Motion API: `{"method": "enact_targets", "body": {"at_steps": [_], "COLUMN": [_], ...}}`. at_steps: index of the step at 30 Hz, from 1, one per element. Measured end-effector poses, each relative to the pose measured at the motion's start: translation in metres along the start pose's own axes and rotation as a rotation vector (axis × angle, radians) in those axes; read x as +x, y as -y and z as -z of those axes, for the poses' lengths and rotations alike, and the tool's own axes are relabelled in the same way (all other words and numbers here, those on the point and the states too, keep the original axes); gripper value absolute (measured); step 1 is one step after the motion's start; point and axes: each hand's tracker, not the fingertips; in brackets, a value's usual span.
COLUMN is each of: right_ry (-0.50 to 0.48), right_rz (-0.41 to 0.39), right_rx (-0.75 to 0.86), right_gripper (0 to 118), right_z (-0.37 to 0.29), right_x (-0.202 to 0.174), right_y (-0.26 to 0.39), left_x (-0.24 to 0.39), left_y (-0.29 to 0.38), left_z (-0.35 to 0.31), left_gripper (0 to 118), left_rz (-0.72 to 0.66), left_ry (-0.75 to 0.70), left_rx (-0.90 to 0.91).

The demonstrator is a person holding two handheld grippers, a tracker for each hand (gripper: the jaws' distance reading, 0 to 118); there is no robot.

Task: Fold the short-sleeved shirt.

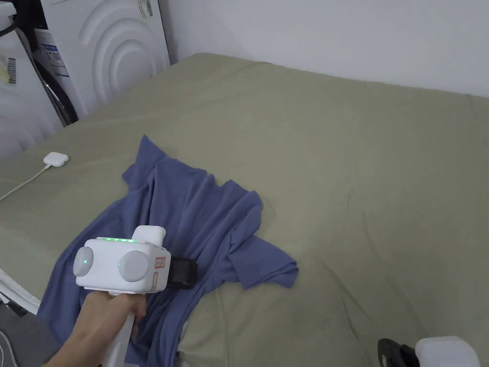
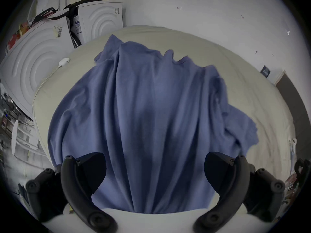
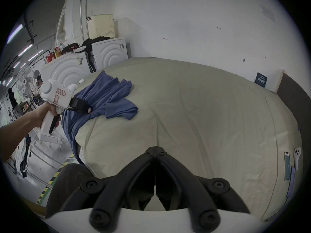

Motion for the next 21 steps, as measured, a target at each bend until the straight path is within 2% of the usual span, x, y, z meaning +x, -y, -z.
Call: {"method": "enact_targets", "body": {"at_steps": [2, 3, 4, 6, 7, 9, 12, 15, 21], "right_ry": [0.003, 0.0, 0.003, 0.006, 0.007, 0.017, 0.044, 0.077, 0.147], "right_rz": [0.007, 0.01, 0.014, 0.022, 0.026, 0.039, 0.066, 0.098, 0.179], "right_rx": [-0.01, -0.011, -0.013, -0.015, -0.015, -0.012, 0.006, 0.019, 0.037], "right_gripper": [1, 1, 1, 1, 1, 1, 1, 1, 1], "right_z": [-0.001, -0.005, -0.007, -0.011, -0.014, -0.022, -0.04, -0.057, -0.084], "right_x": [0.001, 0.001, 0.002, 0.005, 0.011, 0.017, 0.027, 0.043, 0.071], "right_y": [0.002, 0.001, 0.002, 0.005, 0.008, 0.011, 0.015, 0.023, 0.036], "left_x": [-0.001, -0.002, -0.002, -0.011, -0.012, -0.015, -0.003, 0.018, 0.09], "left_y": [0.007, 0.007, 0.005, -0.005, -0.009, -0.015, -0.014, -0.016, -0.05], "left_z": [-0.001, -0.007, -0.016, -0.016, -0.016, -0.014, -0.03, -0.06, -0.073], "left_gripper": [113, 106, 77, 3, 3, 3, 3, 3, 3], "left_rz": [-0.032, -0.064, -0.061, -0.032, -0.031, -0.068, -0.056, -0.118, 0.026], "left_ry": [0.02, 0.033, 0.031, -0.005, -0.03, 0.022, 0.013, 0.117, 0.178], "left_rx": [0.034, 0.031, 0.061, 0.119, 0.128, 0.062, 0.08, 0.1, 0.15]}}
